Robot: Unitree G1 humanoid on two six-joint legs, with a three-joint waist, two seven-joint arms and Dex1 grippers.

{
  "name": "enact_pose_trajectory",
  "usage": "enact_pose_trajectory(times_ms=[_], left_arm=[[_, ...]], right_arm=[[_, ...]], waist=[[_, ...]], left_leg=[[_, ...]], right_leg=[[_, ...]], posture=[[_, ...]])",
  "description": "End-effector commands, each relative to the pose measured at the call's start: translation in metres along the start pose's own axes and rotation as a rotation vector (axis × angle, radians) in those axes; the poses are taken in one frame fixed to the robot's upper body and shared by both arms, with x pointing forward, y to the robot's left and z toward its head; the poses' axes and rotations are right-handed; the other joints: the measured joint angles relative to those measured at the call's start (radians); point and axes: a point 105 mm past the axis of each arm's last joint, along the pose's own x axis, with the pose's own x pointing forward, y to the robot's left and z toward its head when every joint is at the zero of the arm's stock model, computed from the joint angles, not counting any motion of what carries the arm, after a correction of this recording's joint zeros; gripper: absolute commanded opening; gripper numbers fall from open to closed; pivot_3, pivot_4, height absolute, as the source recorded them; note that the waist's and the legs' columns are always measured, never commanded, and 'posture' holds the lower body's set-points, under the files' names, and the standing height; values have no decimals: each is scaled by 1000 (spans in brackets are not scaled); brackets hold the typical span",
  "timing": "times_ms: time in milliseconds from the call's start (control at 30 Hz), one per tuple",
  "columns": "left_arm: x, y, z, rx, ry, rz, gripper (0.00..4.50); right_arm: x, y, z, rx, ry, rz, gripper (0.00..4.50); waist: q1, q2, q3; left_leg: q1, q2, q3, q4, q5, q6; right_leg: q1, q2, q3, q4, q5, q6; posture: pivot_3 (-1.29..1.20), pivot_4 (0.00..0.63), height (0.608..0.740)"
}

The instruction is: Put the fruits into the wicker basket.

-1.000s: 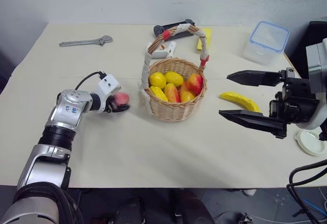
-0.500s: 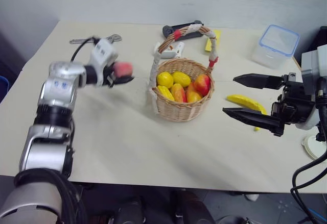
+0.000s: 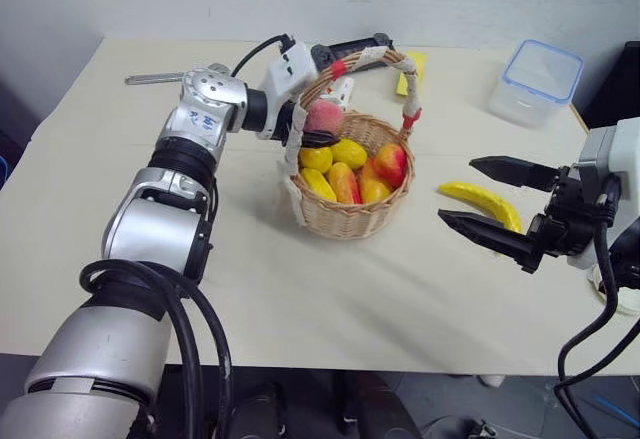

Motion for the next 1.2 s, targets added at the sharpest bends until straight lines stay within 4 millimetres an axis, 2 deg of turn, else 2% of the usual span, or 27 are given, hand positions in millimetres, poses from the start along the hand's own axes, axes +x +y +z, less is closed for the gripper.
enact_pose_trajectory(times_ms=[33, 233, 333, 433, 533, 633, 733, 800, 900, 1067, 1133, 1200], left_arm=[[-4, 9, 20, 78, -38, 39, 4473], [-19, 19, 18, 82, -56, 102, 4473], [-49, 33, 24, 74, -106, 169, 4473], [-80, 39, 26, 69, -146, 184, 4473], [-116, 41, 8, 76, -86, 218, 4473], [-138, 36, -6, 65, -53, 239, 4473], [-147, 30, -11, 37, -69, 266, 4473], [-151, 18, -9, 40, -76, 234, 4473], [-159, -11, 3, 11, -134, 118, 4473], [-181, -84, 29, -49, -200, -216, 4473], [-182, -98, 41, -61, -229, -269, 4473], [-176, -105, 46, -47, -236, -276, 4473]], right_arm=[[-6, 2, 11, -39, -42, -38, 4500], [-13, -3, 1, -12, -13, -77, 4500], [-27, -17, -12, 23, 24, -167, 4500], [-44, -24, -25, 60, 54, -233, 4500], [-64, -35, -42, 96, 101, -330, 4500], [-77, -41, -54, 121, 137, -380, 4500], [-85, -45, -63, 135, 166, -405, 4500], [-90, -47, -68, 136, 189, -415, 4500], [-101, -53, -74, 150, 205, -451, 4500], [-119, -66, -83, 171, 235, -536, 4500], [-125, -69, -86, 195, 238, -555, 4500], [-127, -70, -86, 216, 234, -554, 4500]], waist=[[-1, 0, 0], [-1, 0, 0], [-4, 0, 0], [-13, 0, 0], [-17, 0, 0], [-22, 0, 0], [-21, 0, 0], [-20, -1, 0], [-20, -1, 1], [-30, -1, 1], [-31, -1, 1], [-27, -1, 1]], left_leg=[[0, 0, 0, 1, 0, 0], [0, 0, -1, 4, 0, 0], [0, 0, 0, 4, 0, 0], [-1, 0, 0, 4, 1, 0], [-1, 0, 0, 4, 1, -1], [0, 0, 1, 5, 1, -1], [0, 0, 0, 10, 2, 0], [0, 0, -1, 13, 2, 1], [0, -1, -1, 13, 3, 2], [6, -1, -2, 12, 3, 1], [10, -1, -2, 11, 3, 0], [12, -1, -3, 11, 3, 0]], right_leg=[[0, 0, 0, 0, 0, 0], [0, 0, 0, 4, 0, 0], [-1, 0, 0, 6, 0, 0], [-3, 0, 0, 8, 0, 0], [-3, 0, -1, 9, 0, 0], [-2, 0, 0, 11, 0, 0], [-2, 0, 0, 16, 0, 0], [-2, -1, 0, 18, 0, 0], [0, -1, 0, 19, 1, 0], [5, -1, 0, 19, 0, 0], [9, -1, 0, 19, -1, -1], [11, -1, 0, 19, -1, -2]], posture=[[0, 150, 740], [0, 150, 740], [0, 150, 740], [0, 150, 740], [0, 150, 740], [0, 150, 740], [0, 150, 740], [0, 150, 740], [0, 150, 740], [0, 150, 740], [0, 150, 740], [0, 150, 740]])
